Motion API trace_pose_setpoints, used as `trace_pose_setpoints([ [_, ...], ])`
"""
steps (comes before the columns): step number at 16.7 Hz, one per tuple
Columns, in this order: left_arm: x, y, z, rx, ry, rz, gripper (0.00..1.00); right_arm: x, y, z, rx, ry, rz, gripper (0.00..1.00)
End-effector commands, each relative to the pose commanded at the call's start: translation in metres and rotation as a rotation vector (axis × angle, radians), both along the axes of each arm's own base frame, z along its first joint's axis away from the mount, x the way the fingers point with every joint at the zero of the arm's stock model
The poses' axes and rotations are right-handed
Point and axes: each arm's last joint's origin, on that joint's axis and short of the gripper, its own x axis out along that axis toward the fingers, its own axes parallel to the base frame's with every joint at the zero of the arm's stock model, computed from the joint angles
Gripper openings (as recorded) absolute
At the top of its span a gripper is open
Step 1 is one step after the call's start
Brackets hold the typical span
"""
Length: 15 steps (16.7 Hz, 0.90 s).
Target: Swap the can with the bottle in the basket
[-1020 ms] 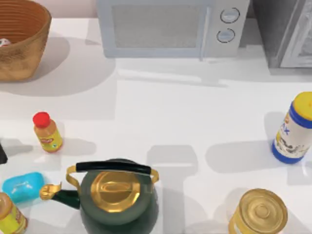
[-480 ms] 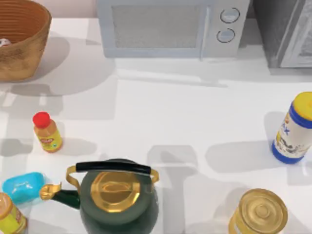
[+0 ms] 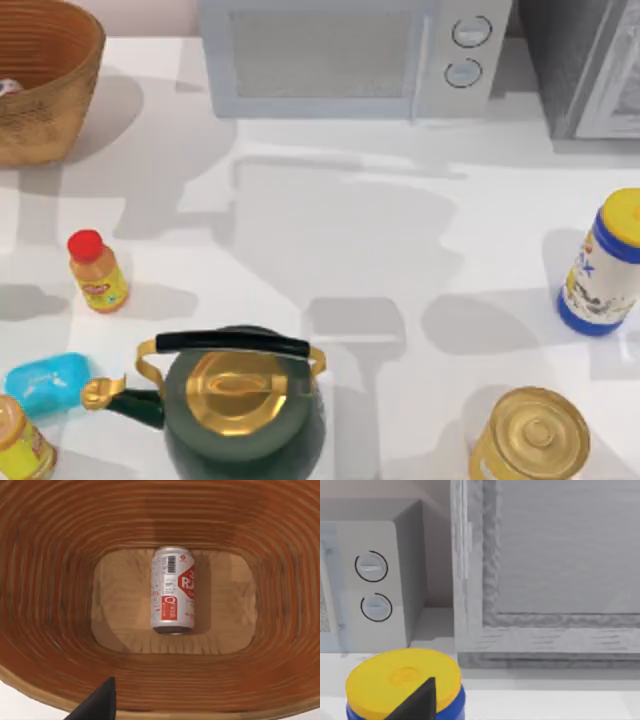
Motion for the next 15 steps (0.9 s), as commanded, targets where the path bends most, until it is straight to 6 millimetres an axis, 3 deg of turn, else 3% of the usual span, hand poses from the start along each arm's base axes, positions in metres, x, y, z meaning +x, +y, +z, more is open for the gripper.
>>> trace_pose_setpoints([
  [4,0.065,0.016,-0.052,-0.02,0.164,-0.013,1.0,0.0,0.0,0.0,0.0,0.0,0.0,1.0],
  [7,0.093,0.023,-0.091,-0.032,0.253,-0.021,1.0,0.0,0.0,0.0,0.0,0.0,0.0,1.0],
  [11,0.108,0.027,-0.121,-0.041,0.312,-0.029,1.0,0.0,0.0,0.0,0.0,0.0,0.0,1.0],
  [15,0.109,0.028,-0.123,-0.041,0.315,-0.029,1.0,0.0,0.0,0.0,0.0,0.0,0.0,1.0],
])
